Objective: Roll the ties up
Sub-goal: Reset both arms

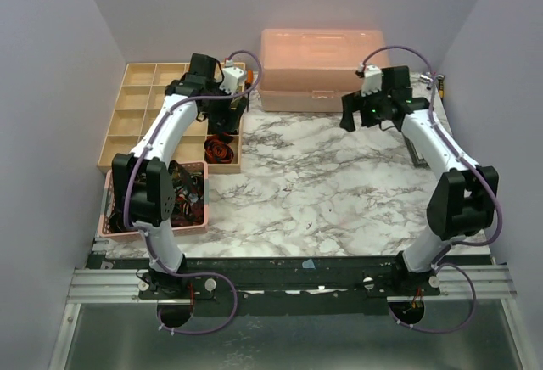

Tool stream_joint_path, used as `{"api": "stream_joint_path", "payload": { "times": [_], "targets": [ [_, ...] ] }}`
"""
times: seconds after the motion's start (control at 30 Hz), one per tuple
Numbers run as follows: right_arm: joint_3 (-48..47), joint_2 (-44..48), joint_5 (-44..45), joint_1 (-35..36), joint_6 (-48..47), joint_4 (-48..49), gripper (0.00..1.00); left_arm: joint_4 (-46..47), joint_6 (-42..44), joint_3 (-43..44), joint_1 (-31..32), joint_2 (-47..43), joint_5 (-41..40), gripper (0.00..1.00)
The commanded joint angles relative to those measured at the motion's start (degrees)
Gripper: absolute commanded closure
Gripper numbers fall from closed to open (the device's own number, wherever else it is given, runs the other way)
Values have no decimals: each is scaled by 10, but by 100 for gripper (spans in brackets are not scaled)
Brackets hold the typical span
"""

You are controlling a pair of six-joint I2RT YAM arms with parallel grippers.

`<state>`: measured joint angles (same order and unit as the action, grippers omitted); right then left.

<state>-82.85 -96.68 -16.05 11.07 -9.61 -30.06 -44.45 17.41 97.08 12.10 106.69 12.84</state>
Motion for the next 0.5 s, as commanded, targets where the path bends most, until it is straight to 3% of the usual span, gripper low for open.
{"api": "stream_joint_path", "payload": {
  "times": [0.0, 0.17, 0.27, 0.4, 0.47],
  "targets": [
    [37, 78, 2, -53, -4, 28, 0, 45, -67, 8, -20, -92, 104, 2],
    [79, 141, 67, -71, -25, 44, 0, 60, -138, -2, -42, -143, 77, 2],
    [85, 144, 81, -88, -20, -7, 0, 55, -171, -35, -84, -182, 122, 2],
    [104, 152, 18, -150, -9, -77, 0, -17, -137, -42, -116, -206, 141, 2],
    [133, 166, 6, -170, -9, -79, 0, -9, -124, -84, -134, -236, 125, 2]
  ]
}}
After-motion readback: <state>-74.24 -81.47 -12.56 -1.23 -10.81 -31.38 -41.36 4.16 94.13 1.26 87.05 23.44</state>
